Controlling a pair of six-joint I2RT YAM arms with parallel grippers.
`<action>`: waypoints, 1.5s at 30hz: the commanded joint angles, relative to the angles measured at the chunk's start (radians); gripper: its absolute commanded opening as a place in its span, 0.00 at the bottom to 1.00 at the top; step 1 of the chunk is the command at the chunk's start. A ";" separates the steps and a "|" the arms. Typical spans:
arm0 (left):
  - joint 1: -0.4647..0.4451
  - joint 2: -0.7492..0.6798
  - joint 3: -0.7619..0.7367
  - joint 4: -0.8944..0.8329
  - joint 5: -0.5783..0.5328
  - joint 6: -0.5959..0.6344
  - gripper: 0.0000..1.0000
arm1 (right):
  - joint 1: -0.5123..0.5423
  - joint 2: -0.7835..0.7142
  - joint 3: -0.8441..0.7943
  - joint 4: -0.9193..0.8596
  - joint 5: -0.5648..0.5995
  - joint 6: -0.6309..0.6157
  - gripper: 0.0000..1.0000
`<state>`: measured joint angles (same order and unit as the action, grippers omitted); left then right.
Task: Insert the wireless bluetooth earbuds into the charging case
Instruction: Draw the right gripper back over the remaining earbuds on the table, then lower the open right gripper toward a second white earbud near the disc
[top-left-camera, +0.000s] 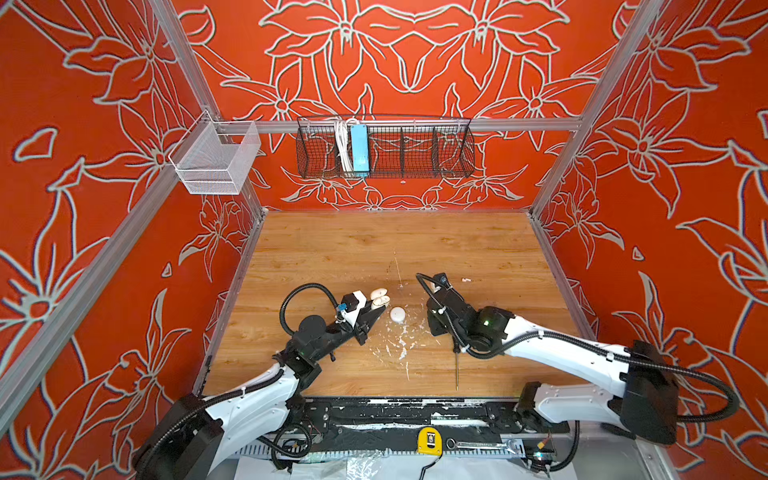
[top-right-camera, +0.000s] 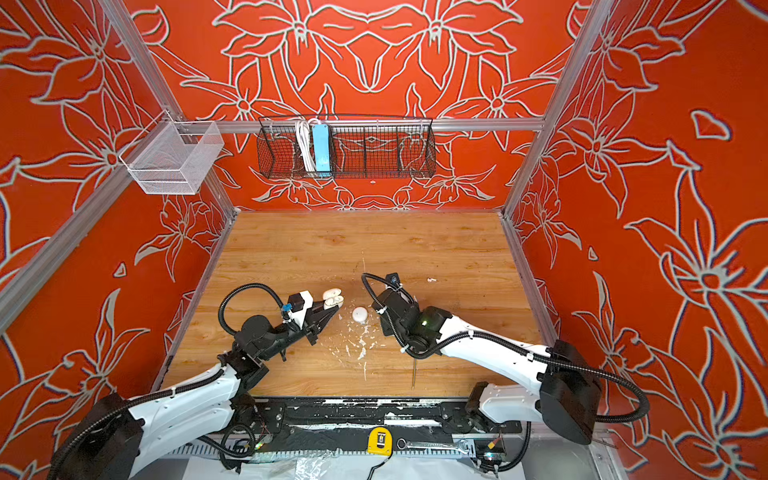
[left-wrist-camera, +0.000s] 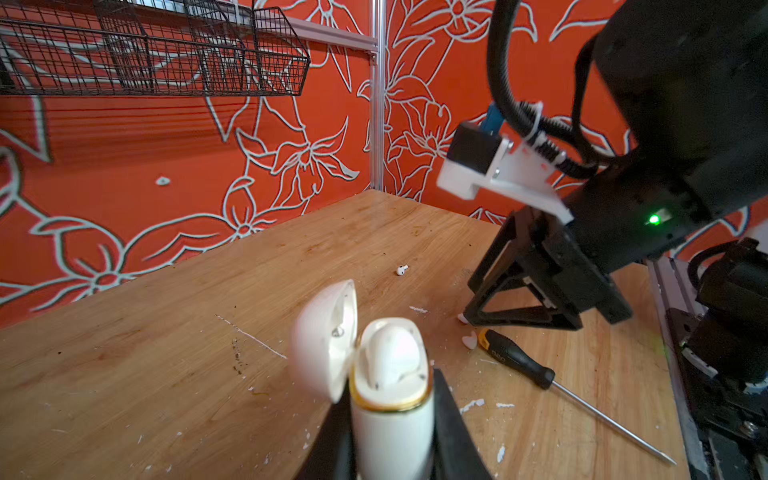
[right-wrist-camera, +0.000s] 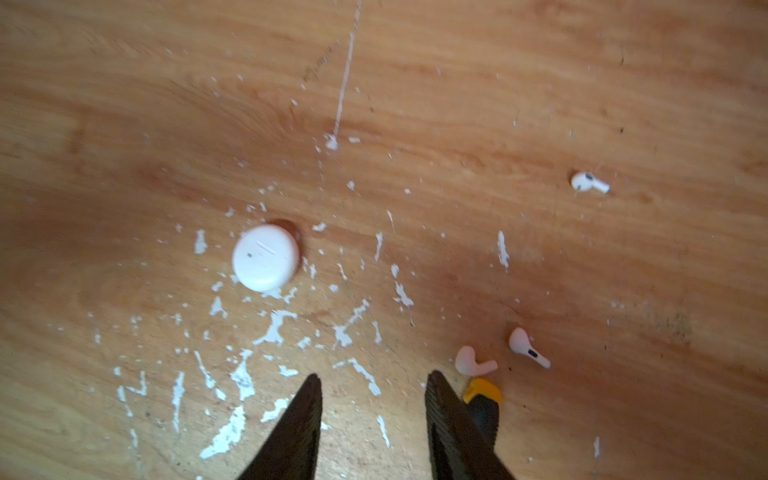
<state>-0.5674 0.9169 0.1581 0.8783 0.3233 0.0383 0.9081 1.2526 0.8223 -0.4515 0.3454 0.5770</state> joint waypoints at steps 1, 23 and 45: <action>0.004 -0.029 0.020 0.027 0.077 -0.007 0.00 | -0.050 -0.008 -0.018 -0.065 -0.121 0.022 0.42; 0.001 -0.071 0.040 -0.041 0.109 0.032 0.00 | -0.232 0.177 -0.097 0.020 -0.250 -0.009 0.63; 0.001 -0.081 0.036 -0.045 0.109 0.034 0.00 | -0.233 0.312 -0.064 0.088 -0.239 0.011 0.66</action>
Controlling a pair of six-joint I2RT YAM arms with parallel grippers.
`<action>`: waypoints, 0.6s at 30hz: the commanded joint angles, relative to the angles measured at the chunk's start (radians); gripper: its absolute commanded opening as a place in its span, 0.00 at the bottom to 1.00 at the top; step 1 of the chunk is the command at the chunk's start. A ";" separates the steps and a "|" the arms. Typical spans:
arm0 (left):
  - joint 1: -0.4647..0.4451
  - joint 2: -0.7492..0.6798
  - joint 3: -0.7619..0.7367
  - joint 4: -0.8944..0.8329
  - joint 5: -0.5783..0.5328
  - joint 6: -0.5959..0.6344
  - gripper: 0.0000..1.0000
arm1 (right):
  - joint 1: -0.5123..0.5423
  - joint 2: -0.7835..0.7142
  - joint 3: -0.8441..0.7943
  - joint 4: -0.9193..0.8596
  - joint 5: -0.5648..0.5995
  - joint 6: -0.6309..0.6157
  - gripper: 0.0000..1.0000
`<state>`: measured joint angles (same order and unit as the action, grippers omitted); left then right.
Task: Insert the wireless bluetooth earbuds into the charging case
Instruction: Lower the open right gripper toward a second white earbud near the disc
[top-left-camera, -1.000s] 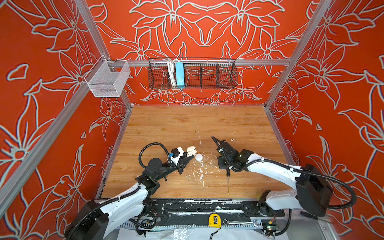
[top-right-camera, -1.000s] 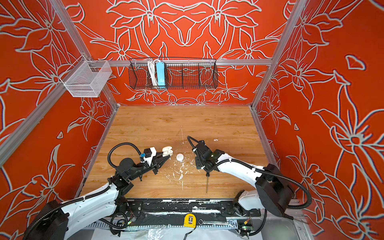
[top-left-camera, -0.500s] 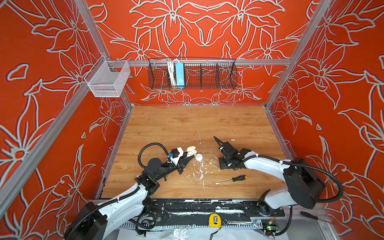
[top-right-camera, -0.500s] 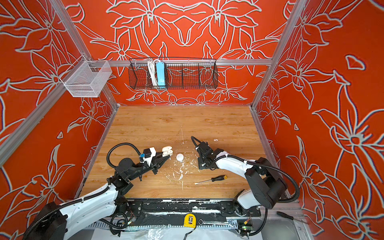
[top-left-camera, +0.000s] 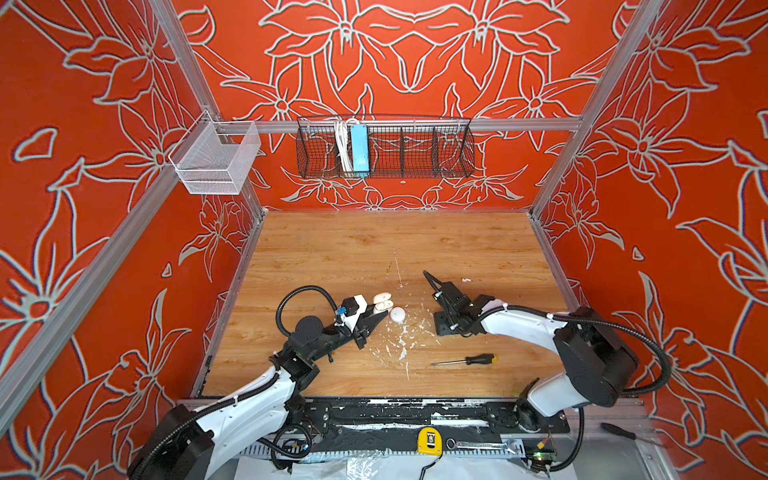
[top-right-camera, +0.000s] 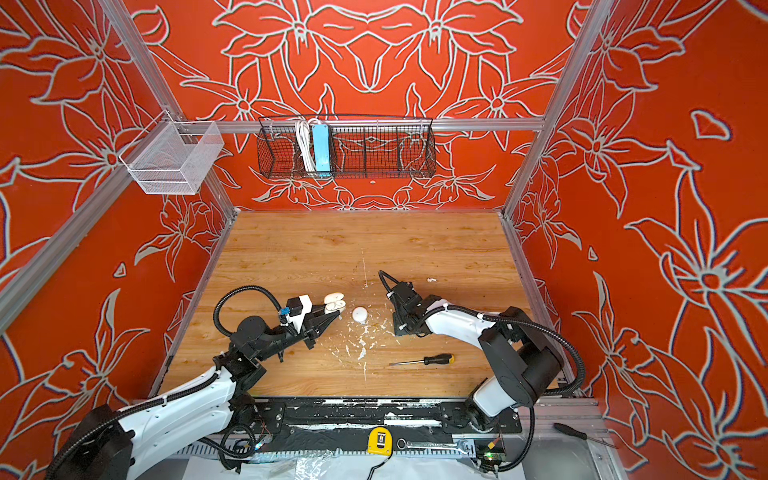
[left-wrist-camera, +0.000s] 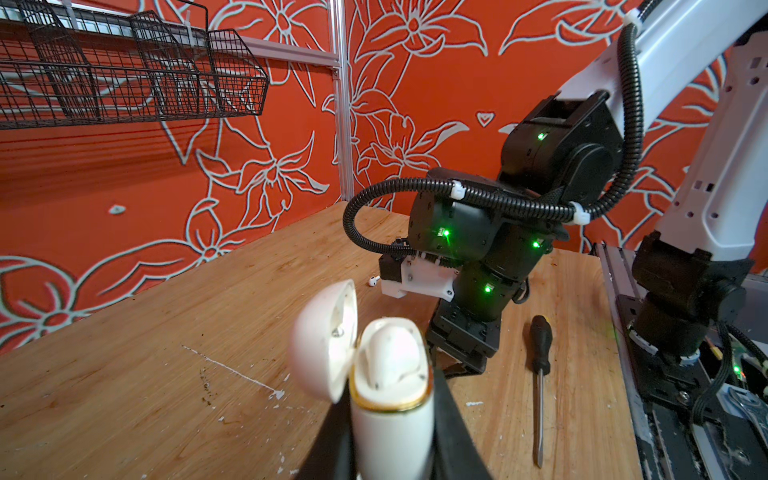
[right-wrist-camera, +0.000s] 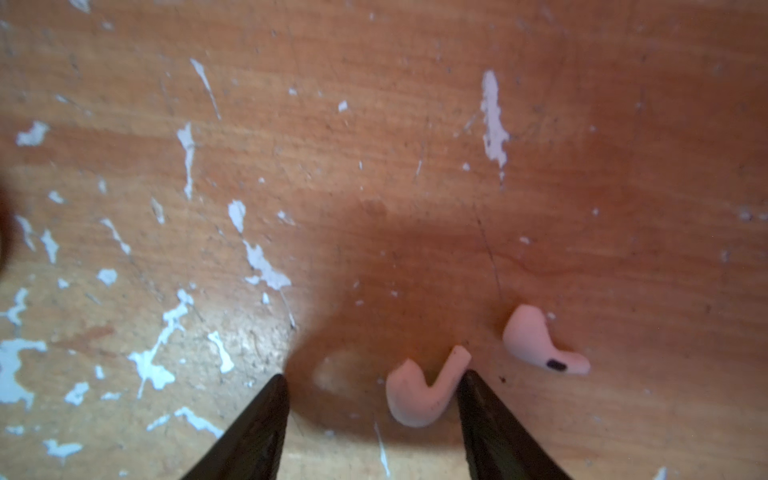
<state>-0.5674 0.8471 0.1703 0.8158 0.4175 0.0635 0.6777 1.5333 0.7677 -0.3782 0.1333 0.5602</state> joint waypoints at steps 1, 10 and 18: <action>0.001 -0.011 0.024 0.017 0.015 0.009 0.00 | -0.001 0.030 -0.008 0.027 -0.042 0.034 0.67; 0.001 -0.011 0.026 0.014 0.013 0.011 0.00 | 0.053 0.067 0.020 0.107 -0.106 0.072 0.66; 0.001 -0.013 0.025 0.014 0.013 0.010 0.00 | 0.110 0.103 0.057 0.126 -0.106 0.096 0.66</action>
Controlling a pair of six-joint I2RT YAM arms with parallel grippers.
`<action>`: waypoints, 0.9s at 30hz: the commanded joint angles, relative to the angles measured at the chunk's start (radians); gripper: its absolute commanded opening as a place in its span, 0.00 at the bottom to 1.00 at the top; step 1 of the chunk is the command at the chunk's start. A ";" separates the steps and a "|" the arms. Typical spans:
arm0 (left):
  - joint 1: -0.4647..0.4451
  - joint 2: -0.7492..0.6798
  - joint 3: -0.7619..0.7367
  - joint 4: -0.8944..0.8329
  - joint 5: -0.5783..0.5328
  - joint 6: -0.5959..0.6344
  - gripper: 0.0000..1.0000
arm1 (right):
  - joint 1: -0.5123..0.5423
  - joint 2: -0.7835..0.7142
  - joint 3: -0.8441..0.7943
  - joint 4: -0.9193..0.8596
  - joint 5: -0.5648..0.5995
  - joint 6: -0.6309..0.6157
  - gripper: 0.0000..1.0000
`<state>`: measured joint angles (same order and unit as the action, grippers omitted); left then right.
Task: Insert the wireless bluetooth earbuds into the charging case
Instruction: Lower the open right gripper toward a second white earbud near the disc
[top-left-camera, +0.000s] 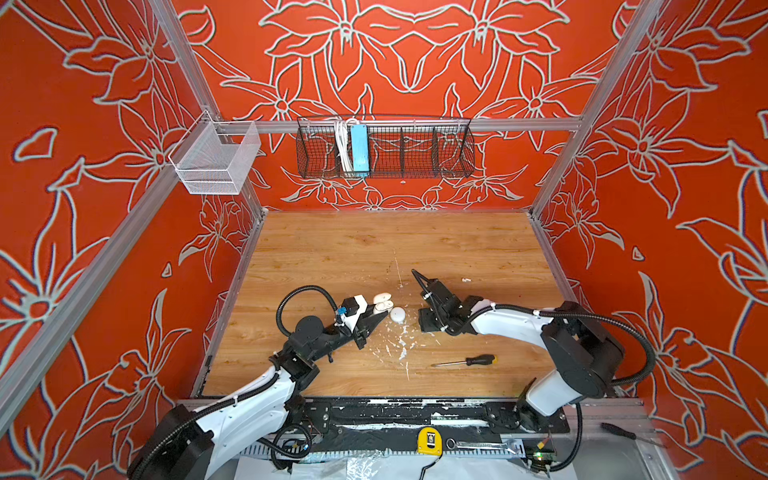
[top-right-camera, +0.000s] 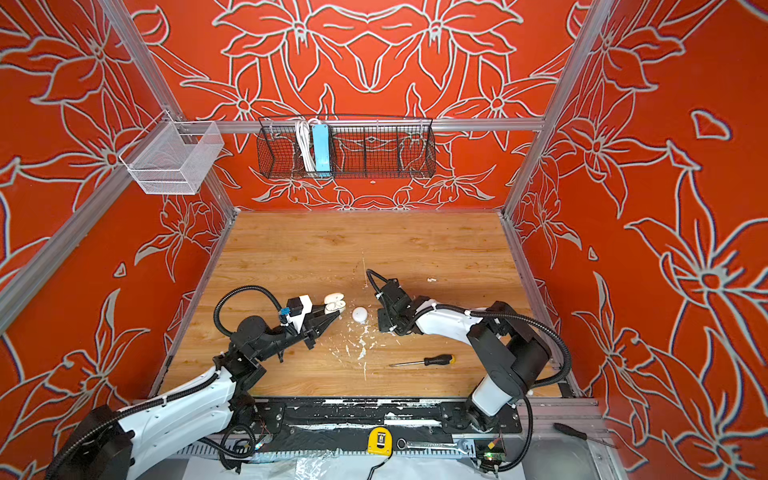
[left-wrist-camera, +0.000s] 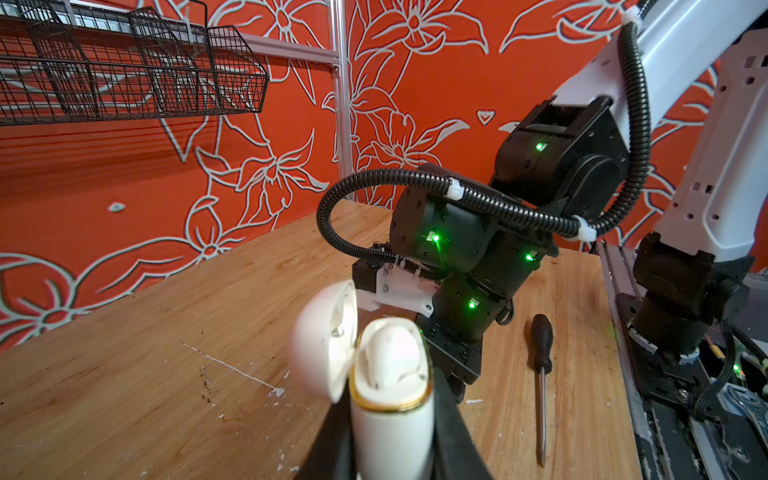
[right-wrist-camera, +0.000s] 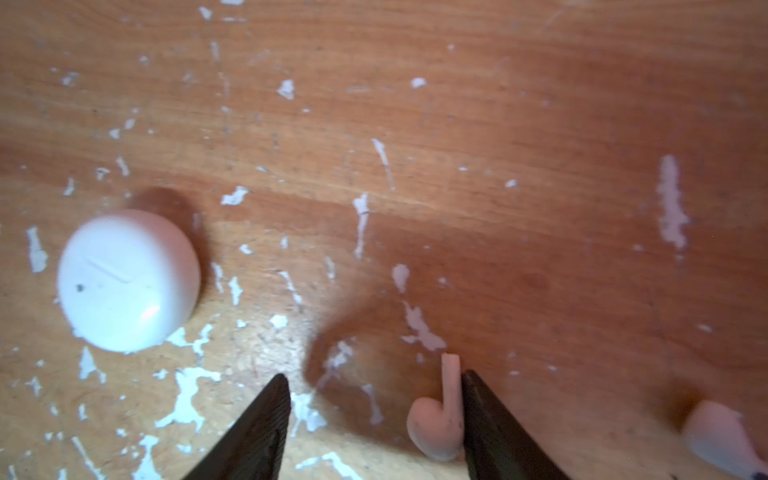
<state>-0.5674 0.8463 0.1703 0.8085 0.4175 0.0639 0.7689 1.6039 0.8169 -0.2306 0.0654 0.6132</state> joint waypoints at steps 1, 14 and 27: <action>0.001 -0.012 0.026 0.021 0.013 0.010 0.00 | 0.025 0.034 0.011 -0.025 -0.031 0.043 0.66; 0.000 -0.019 0.025 0.021 0.016 0.007 0.00 | 0.081 -0.041 -0.036 -0.048 0.008 0.076 0.66; -0.001 -0.029 0.025 0.017 0.015 0.007 0.00 | 0.109 -0.023 -0.037 -0.013 0.025 0.093 0.66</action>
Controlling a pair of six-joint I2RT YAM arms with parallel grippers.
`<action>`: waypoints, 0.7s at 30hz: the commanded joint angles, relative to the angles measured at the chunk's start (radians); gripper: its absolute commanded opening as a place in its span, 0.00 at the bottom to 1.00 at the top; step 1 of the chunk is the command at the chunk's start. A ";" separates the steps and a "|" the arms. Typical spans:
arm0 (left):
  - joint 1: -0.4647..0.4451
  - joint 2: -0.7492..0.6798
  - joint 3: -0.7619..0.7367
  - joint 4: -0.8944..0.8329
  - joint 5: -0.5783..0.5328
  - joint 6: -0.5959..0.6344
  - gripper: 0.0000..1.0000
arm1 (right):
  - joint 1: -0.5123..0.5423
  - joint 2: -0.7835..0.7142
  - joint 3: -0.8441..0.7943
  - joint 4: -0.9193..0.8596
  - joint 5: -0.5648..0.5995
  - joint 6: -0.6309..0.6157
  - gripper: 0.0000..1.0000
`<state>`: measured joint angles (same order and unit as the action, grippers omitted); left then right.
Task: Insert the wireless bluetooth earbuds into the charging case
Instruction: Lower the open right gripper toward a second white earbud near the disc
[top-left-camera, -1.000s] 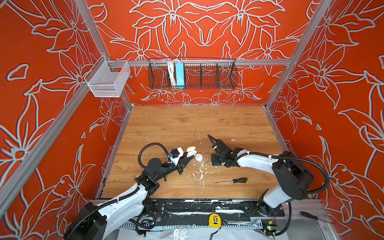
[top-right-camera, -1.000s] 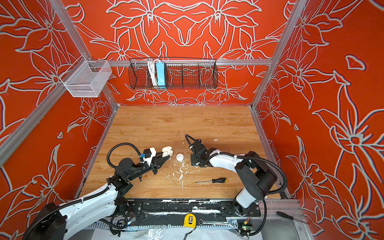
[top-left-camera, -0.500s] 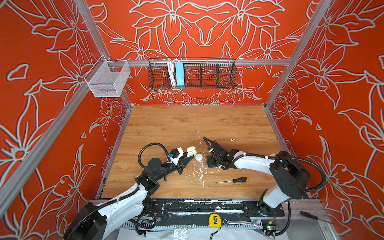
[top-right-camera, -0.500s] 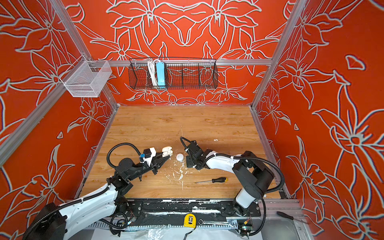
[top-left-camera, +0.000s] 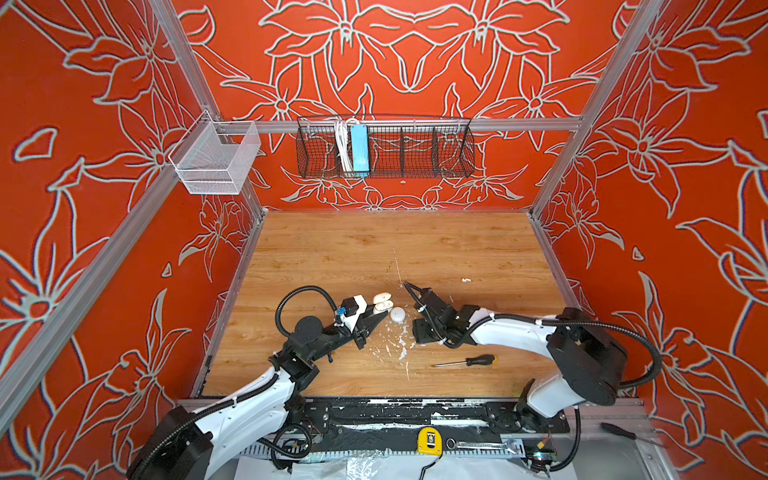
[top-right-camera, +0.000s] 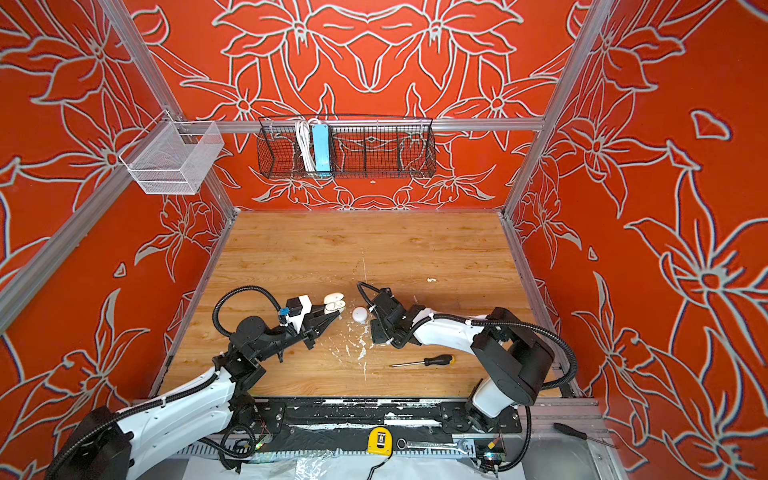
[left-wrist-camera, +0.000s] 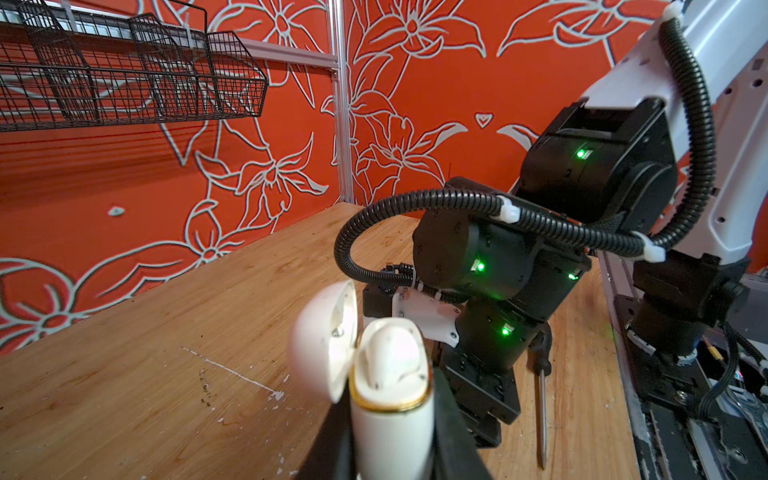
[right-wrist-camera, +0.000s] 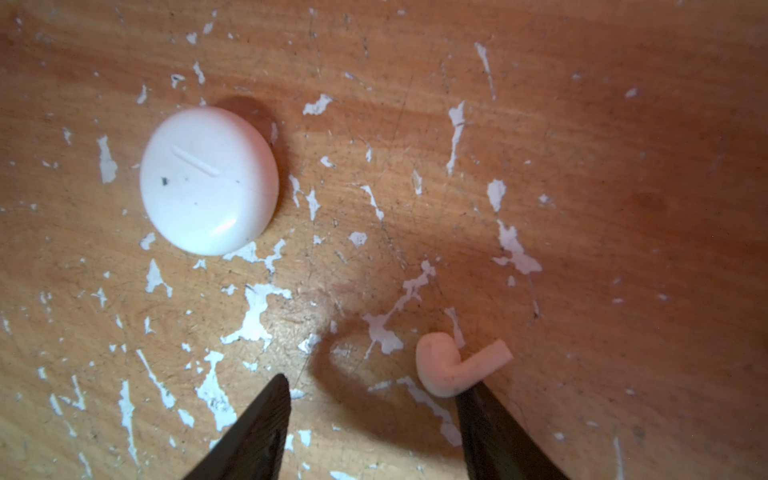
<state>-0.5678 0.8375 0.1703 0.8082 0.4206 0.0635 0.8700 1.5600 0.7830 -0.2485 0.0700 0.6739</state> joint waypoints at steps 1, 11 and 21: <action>0.000 -0.021 0.026 0.017 0.013 0.007 0.00 | 0.008 0.026 0.000 0.010 0.020 0.032 0.66; -0.002 -0.020 0.026 0.017 0.011 0.007 0.00 | 0.024 0.019 -0.007 0.094 0.010 0.084 0.65; -0.001 -0.020 0.026 0.016 0.010 0.007 0.00 | 0.063 -0.027 -0.012 0.146 0.004 0.110 0.65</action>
<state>-0.5686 0.8280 0.1703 0.8021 0.4206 0.0635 0.9226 1.5692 0.7769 -0.1146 0.0681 0.7532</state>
